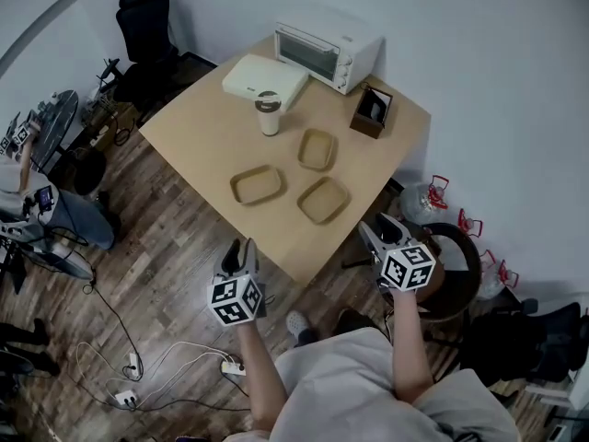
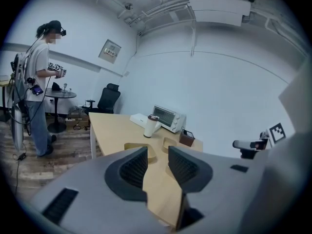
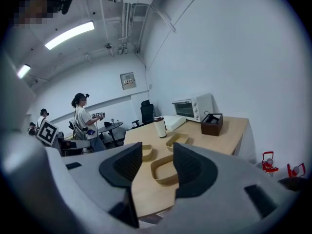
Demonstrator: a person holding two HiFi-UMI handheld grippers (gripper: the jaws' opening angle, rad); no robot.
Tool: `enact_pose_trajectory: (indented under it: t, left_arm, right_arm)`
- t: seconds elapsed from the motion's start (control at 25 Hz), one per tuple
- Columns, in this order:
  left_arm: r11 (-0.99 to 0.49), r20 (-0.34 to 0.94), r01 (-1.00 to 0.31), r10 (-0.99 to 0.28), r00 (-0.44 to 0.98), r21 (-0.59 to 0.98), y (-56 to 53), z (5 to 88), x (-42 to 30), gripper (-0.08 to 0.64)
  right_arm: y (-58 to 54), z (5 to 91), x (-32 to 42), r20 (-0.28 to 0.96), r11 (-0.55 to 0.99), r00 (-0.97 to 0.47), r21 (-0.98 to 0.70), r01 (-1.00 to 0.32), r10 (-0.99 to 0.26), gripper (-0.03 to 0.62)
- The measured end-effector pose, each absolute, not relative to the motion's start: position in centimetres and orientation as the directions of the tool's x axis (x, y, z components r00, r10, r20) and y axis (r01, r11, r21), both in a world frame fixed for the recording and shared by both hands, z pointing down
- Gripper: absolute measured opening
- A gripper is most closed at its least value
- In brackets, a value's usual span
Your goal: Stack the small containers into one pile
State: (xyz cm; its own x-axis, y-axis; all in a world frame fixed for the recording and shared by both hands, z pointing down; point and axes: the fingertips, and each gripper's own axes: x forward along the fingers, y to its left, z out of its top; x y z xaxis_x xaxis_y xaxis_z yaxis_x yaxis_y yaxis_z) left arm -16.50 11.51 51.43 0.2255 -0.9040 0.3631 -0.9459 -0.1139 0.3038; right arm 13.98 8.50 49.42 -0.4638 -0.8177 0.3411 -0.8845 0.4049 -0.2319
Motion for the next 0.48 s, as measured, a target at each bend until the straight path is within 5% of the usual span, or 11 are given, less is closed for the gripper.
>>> enact_pose_trajectory:
  t: [0.48]
  left_arm:
    - [-0.031,0.392,-0.941,-0.904,0.171,0.338,8.0,55.0,-15.7,0.126]
  right_arm:
    - [2.2,53.6,13.8,0.422,0.474,-0.522,-0.222,-0.852,-0.741,0.210]
